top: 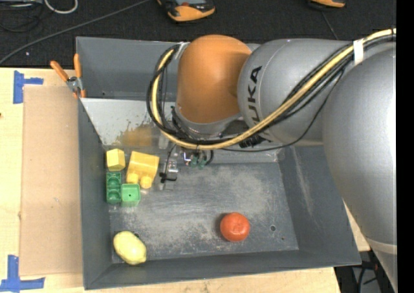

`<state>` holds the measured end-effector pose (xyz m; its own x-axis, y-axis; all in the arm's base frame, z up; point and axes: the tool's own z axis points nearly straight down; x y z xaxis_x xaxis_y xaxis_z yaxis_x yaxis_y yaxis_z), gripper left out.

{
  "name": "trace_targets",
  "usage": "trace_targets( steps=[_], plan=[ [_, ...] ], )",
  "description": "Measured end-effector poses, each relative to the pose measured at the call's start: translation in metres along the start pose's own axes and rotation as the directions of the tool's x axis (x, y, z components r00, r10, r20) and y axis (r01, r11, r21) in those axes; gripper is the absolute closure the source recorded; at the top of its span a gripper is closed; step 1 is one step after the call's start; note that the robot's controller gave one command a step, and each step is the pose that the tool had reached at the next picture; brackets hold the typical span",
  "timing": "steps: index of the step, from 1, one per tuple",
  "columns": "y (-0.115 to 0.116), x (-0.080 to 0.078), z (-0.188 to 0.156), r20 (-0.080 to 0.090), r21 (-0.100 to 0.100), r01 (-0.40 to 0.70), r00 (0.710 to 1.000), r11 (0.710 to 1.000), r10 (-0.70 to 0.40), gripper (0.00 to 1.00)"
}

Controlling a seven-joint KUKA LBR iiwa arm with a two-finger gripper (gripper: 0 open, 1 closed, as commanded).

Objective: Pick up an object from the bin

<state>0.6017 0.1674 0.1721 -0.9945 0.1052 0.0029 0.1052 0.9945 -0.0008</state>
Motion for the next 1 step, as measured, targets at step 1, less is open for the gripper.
trace_targets(
  steps=[1],
  plan=[
    [0.0343,-0.0069,0.0535,-0.001,-0.001,-0.076,0.997,0.997,0.076,0.0]
  ],
)
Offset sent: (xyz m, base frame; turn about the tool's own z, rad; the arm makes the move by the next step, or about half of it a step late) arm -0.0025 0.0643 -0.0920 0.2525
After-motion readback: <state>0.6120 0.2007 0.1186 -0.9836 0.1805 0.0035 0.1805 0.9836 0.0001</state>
